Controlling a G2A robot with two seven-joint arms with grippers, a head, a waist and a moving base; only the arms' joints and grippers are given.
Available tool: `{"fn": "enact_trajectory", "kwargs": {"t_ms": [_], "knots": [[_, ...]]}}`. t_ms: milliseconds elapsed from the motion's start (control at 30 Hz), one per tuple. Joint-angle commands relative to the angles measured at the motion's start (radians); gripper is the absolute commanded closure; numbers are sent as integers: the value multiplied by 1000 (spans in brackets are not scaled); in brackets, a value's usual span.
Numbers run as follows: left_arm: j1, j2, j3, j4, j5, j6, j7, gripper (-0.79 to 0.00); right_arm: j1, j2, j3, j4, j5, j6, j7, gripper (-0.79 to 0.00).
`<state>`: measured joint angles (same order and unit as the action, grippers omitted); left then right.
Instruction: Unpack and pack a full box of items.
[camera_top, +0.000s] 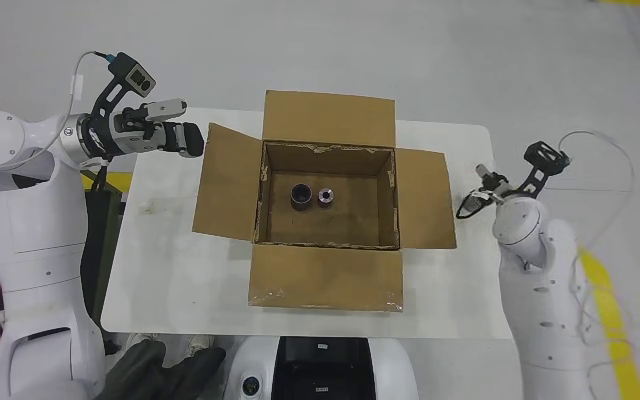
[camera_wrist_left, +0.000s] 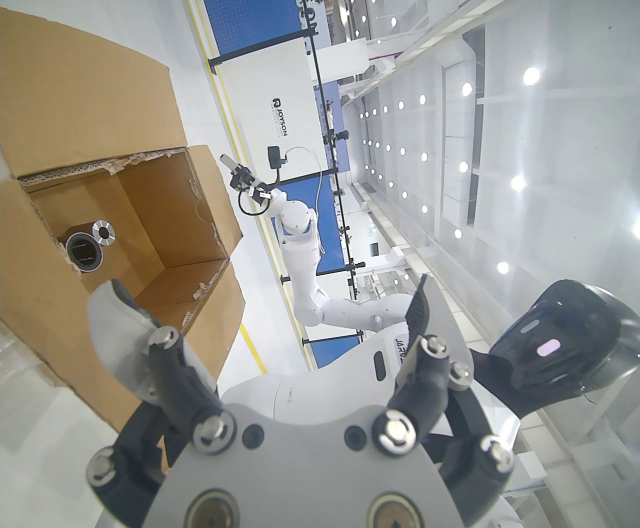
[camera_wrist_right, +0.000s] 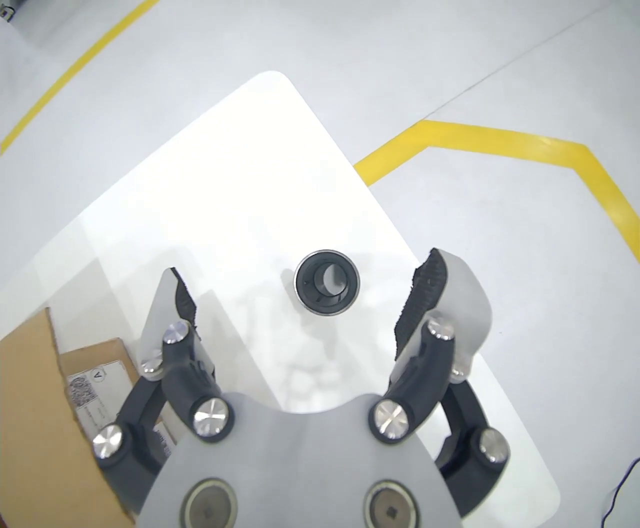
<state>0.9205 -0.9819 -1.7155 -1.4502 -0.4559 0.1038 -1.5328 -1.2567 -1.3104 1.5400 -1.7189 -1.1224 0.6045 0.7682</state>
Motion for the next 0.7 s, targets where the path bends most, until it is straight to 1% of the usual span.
{"fn": "enact_trajectory", "kwargs": {"t_ms": [0, 133, 300, 433, 533, 667], "knots": [[0, 0, 0, 0, 0, 0, 0, -785, -11, 1, -3, -41, -18, 2, 6, -785], [0, 0, 0, 0, 0, 0, 0, -785, -33, 1, -20, -127, -56, 3, 18, -785], [0, 0, 0, 0, 0, 0, 0, -785, -57, -2, -71, -221, -94, -11, 28, -785], [0, 0, 0, 0, 0, 0, 0, -785, -70, -6, -136, -277, -133, -35, 32, -785], [0, 0, 0, 0, 0, 0, 0, -785, -77, -10, -202, -306, -196, -42, 39, -785], [0, 0, 0, 0, 0, 0, 0, -785, -66, -17, -275, -320, -248, -57, 55, -785]]}}
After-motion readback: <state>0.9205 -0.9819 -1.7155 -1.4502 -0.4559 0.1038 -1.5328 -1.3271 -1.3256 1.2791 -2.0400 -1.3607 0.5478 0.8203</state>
